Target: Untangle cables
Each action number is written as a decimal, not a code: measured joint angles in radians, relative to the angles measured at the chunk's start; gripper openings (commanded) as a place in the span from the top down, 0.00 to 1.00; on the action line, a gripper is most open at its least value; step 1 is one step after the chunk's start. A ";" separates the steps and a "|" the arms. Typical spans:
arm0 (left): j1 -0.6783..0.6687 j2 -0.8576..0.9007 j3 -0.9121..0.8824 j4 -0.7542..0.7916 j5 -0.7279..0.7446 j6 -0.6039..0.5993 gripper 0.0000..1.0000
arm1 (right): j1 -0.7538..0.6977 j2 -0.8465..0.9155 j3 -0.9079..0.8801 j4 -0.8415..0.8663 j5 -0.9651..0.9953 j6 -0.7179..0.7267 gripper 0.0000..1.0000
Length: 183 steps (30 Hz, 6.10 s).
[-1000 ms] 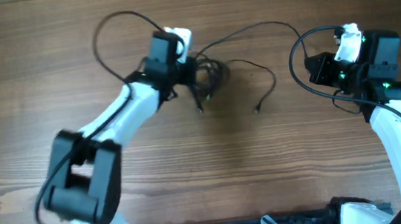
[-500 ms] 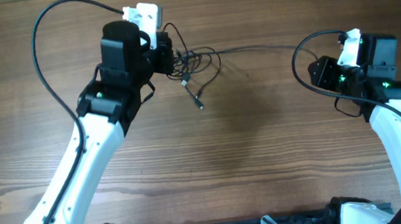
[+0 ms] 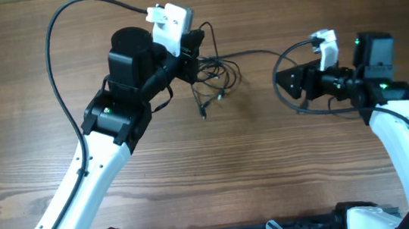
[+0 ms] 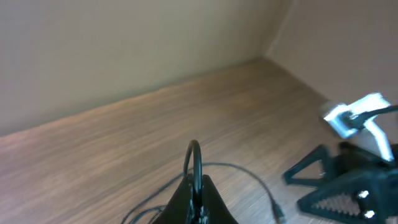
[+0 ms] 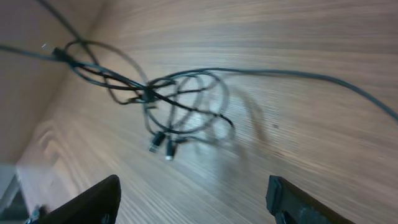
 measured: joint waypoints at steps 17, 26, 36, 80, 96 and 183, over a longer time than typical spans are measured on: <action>0.000 0.000 0.000 0.089 0.038 -0.001 0.96 | 0.306 0.195 0.000 0.349 -0.060 0.025 0.32; 0.000 0.000 0.000 0.089 0.038 -0.025 0.96 | 0.306 0.217 0.000 0.441 0.036 0.040 0.28; 0.000 0.000 0.000 0.089 0.042 -0.068 0.96 | 0.306 0.220 0.000 0.600 0.064 0.040 0.33; 0.304 -0.003 0.004 -0.116 -0.099 -0.038 0.95 | -0.042 0.372 0.002 0.473 0.154 0.271 0.95; 0.297 0.163 0.006 -0.198 0.256 -0.020 0.65 | -0.043 0.372 0.002 0.566 -0.071 0.323 0.95; 0.043 0.410 0.008 -0.014 -0.062 0.146 0.48 | 0.052 0.372 0.002 0.807 -0.203 0.526 0.96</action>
